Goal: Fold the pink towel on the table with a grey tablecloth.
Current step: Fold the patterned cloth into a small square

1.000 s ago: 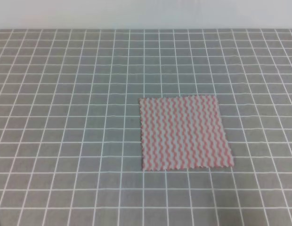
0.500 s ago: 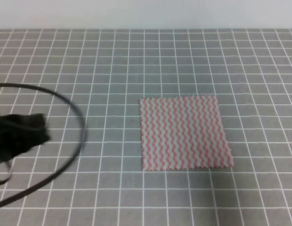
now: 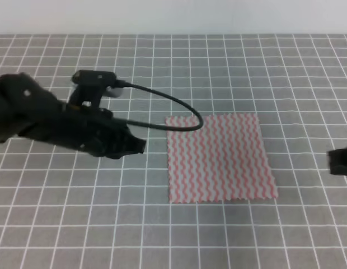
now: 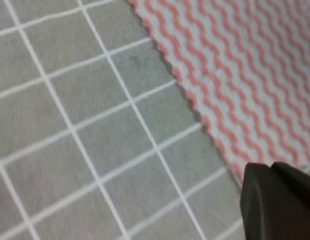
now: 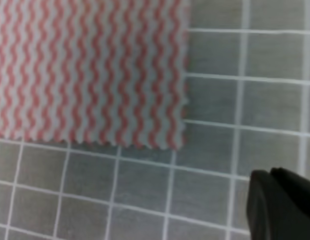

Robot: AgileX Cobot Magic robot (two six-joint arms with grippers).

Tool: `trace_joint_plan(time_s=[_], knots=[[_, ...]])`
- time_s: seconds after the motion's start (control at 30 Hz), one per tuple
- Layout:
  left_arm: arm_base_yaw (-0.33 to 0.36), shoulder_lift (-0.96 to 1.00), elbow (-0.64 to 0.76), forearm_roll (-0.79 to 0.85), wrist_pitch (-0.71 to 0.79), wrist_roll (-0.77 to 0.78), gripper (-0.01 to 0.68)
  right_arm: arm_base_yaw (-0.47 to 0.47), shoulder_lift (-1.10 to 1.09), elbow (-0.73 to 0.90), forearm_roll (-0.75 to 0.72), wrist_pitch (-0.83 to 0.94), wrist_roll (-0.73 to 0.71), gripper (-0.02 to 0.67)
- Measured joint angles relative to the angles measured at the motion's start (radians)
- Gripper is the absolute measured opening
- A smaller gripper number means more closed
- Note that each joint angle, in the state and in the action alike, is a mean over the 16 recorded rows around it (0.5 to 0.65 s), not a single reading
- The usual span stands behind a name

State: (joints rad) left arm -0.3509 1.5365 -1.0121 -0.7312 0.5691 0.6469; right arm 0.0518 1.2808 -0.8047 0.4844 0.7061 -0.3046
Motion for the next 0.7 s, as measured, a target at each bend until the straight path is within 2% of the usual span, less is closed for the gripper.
trace_joint_plan(time_s=[0.17, 0.37, 0.7], knots=[[-0.008, 0.091, -0.091, 0.055, 0.057, -0.017, -0.002, 0.098, 0.186, -0.113, -0.11, 0.033, 0.076, -0.011], [-0.014, 0.136, -0.148, 0.152, 0.094, -0.087, -0.002, 0.191, 0.361, -0.21, -0.174, 0.047, 0.123, 0.03], [-0.099, 0.169, -0.213, 0.434, 0.149, -0.307, -0.002, 0.24, 0.481, -0.28, -0.202, 0.043, 0.15, 0.188]])
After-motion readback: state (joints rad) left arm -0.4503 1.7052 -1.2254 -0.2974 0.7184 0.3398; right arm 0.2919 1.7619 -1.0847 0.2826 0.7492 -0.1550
